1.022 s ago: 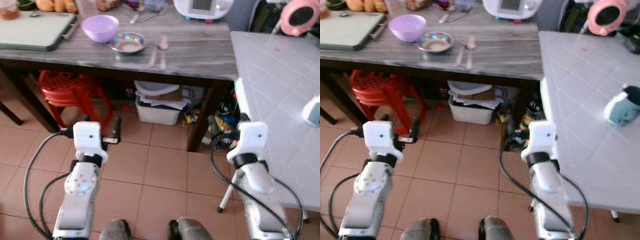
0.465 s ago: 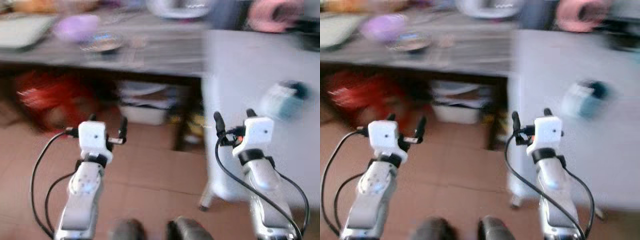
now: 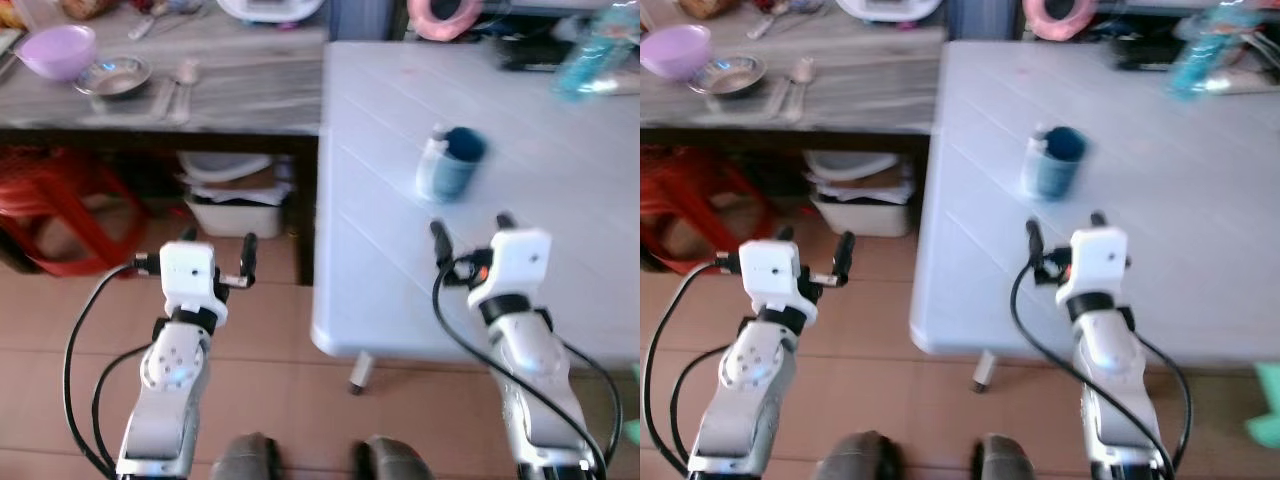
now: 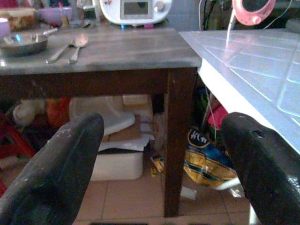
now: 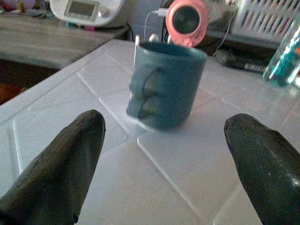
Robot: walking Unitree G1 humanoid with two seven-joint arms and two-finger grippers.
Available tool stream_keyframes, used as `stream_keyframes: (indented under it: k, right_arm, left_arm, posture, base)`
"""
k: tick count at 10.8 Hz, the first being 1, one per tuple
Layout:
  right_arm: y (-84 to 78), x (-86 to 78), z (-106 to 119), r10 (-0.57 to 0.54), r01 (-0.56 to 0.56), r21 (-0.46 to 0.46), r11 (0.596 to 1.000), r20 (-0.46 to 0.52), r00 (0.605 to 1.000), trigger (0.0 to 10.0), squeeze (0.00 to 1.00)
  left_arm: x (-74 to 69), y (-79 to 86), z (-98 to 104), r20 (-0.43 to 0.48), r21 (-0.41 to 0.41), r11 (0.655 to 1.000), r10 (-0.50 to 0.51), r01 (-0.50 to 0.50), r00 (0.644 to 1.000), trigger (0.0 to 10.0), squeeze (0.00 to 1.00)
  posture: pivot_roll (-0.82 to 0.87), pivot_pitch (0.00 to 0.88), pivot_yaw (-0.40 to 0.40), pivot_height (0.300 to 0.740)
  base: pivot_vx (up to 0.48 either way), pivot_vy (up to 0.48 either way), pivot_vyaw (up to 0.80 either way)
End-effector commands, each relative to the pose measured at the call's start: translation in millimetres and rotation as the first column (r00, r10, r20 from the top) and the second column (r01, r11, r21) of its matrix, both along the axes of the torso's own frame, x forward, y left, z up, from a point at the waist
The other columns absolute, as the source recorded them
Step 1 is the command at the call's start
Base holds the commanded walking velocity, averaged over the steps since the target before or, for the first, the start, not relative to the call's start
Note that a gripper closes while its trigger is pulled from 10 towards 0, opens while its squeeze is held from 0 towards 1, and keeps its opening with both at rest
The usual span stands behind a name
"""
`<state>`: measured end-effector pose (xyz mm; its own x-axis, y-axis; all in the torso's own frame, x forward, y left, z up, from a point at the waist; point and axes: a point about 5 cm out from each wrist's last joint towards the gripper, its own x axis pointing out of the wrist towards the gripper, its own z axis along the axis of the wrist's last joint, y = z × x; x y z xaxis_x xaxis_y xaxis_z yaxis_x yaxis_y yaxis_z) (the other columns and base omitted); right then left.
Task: Setting the table
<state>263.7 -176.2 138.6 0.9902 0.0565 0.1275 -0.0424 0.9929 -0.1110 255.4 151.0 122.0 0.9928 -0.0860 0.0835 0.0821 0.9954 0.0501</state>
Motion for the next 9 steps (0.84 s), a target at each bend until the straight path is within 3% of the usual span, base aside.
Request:
stream_keyframes:
  k: [1,5,7,9]
  right_arm:
    - [0.2,1.6,-1,0.0,0.0,0.008,1.0,-0.006,1.0,10.0,0.0]
    - [-4.4,13.6,9,0.019,-0.019,-0.022,1.0,0.029,0.999,10.0,0.0]
    - [-1.4,14.1,9,0.021,-0.021,-0.01,1.0,0.034,0.999,10.0,0.0]
    - [-0.9,13.7,9,0.018,-0.018,-0.003,1.0,0.033,0.999,10.0,0.0]
  left_arm:
    - [-2.0,4.1,-1,-0.009,0.011,1.0,0.012,-0.012,1.0,10.0,0.0]
    - [-2.5,4.6,0,-0.001,0.015,1.0,0.003,-0.003,1.0,10.0,0.0]
    - [-4.8,2.4,1,0.007,0.016,1.0,-0.01,0.01,1.0,10.0,0.0]
    - [-3.7,1.3,3,0.009,0.012,1.0,-0.023,0.023,1.0,10.0,0.0]
  posture:
    - [-0.04,0.177,0.011,0.74]
    - [-0.03,0.185,0.014,0.74]
    - [-0.03,0.194,0.018,0.74]
    - [-0.04,0.205,0.017,0.74]
  base:
    - [0.0,-0.322,0.0]
    - [0.0,0.0,0.0]
    - [0.367,0.0,0.65]
    - [0.388,0.0,0.0]
